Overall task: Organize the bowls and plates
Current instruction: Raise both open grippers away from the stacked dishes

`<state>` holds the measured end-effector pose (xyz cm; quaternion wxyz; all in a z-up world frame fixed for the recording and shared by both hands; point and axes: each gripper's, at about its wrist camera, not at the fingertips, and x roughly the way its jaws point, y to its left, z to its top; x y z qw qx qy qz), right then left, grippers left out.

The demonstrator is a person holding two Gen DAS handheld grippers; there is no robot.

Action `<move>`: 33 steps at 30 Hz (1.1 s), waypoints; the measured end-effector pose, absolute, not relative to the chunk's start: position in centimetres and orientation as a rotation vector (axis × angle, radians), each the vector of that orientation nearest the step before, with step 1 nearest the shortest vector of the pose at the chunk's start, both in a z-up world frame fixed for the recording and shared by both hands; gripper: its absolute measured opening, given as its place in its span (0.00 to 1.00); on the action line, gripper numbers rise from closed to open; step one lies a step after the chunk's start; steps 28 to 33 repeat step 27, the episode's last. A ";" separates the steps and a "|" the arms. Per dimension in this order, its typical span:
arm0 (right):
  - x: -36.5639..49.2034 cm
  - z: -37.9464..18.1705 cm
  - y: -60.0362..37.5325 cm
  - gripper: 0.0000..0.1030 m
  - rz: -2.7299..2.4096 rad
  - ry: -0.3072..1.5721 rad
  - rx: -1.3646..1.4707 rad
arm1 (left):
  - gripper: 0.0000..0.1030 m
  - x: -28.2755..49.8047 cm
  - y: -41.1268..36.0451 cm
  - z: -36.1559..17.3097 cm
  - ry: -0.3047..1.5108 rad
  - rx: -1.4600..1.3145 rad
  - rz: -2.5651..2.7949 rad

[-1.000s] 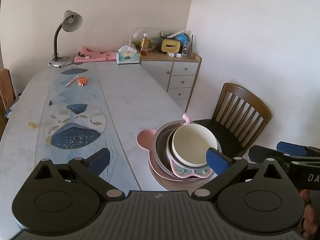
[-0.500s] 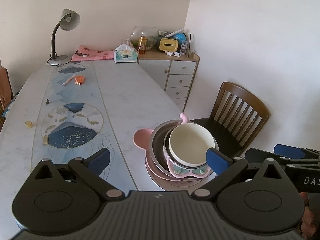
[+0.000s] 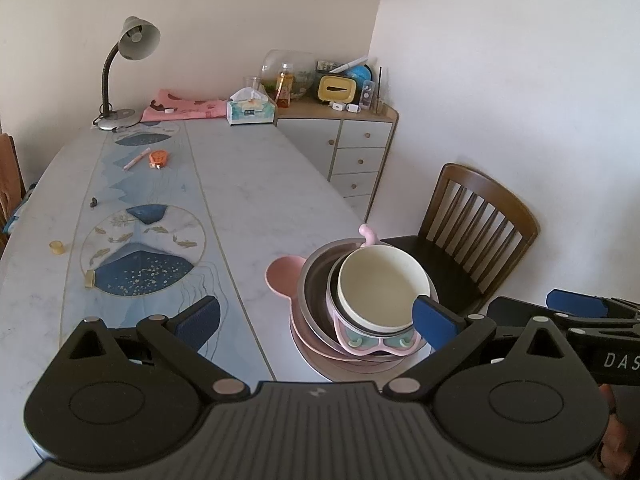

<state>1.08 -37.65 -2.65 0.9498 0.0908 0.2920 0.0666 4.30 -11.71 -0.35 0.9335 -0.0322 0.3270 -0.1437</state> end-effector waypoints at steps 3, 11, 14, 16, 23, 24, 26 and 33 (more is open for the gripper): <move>1.0 -2.8 -37.6 1.00 0.129 0.591 0.183 | 1.00 4.2 -11.7 -0.3 0.665 -0.065 -0.299; 0.9 -3.1 -37.8 1.00 0.103 0.593 0.202 | 1.00 4.0 -11.5 -0.2 0.649 -0.064 -0.298; 1.0 -3.1 -37.8 1.00 0.099 0.596 0.206 | 1.00 3.9 -11.6 -0.2 0.648 -0.063 -0.308; 1.0 -3.1 -37.7 1.00 0.097 0.595 0.206 | 1.00 3.9 -11.5 -0.3 0.653 -0.065 -0.310; 1.1 -3.1 -37.7 1.00 0.099 0.596 0.206 | 1.00 4.2 -11.3 -0.5 0.670 -0.078 -0.323; 1.1 -3.1 -37.7 1.00 0.099 0.595 0.205 | 1.00 4.2 -11.3 -0.5 0.670 -0.078 -0.324; 1.1 -3.1 -37.5 1.00 0.102 0.595 0.203 | 1.00 4.2 -11.3 -0.5 0.666 -0.076 -0.318; 1.2 -3.0 -37.4 1.00 0.105 0.597 0.201 | 1.00 4.2 -11.2 -0.5 0.663 -0.074 -0.317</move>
